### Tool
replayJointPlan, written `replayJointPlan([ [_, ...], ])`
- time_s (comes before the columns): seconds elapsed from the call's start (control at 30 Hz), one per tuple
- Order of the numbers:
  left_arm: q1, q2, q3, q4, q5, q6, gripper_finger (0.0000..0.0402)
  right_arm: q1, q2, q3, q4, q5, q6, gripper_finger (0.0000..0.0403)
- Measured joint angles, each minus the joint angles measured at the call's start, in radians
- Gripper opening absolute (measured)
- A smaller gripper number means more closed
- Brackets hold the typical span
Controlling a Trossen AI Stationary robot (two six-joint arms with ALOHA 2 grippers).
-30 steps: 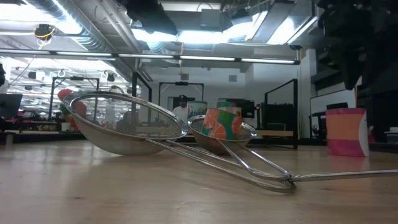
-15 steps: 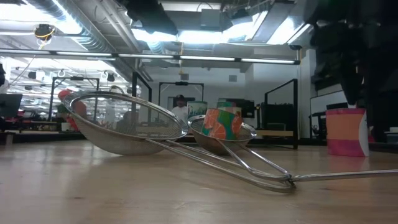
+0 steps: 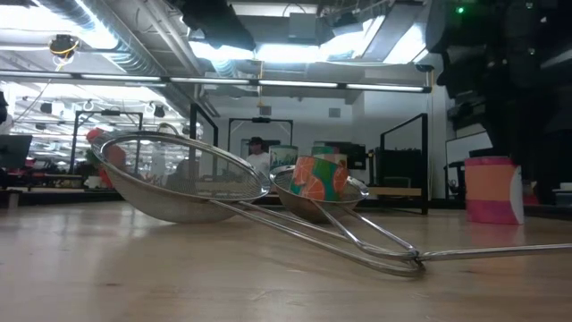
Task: Pick and place cans onto a shelf
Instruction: Put the canned mixed fruits on the shelf
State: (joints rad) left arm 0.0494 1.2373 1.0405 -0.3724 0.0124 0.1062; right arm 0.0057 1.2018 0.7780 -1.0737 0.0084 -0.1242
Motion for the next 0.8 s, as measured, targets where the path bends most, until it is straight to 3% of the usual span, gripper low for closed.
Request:
replayJointPlan([
  [0.1, 0.0, 0.0, 0.0, 0.0, 0.0, 0.0, 0.0082, 0.0, 0.0, 0.003, -0.001, -0.012, 0.0, 0.002],
  [0.2, 0.0, 0.0, 0.0, 0.0, 0.0, 0.0, 0.0082, 0.0, 0.002, 0.015, 0.015, -0.03, 0.078, 0.0015],
  [0.63, 0.0, 0.0, 0.0, 0.0, 0.0, 0.008, 0.0082, 0.0, 0.002, 0.117, 0.068, -0.048, 0.793, 0.0012],
  [0.8, 0.0, 0.0, 0.0, 0.0, 0.0, 0.008, 0.0082, 0.0, 0.014, 0.117, -0.014, -0.047, 1.013, 0.0012],
])
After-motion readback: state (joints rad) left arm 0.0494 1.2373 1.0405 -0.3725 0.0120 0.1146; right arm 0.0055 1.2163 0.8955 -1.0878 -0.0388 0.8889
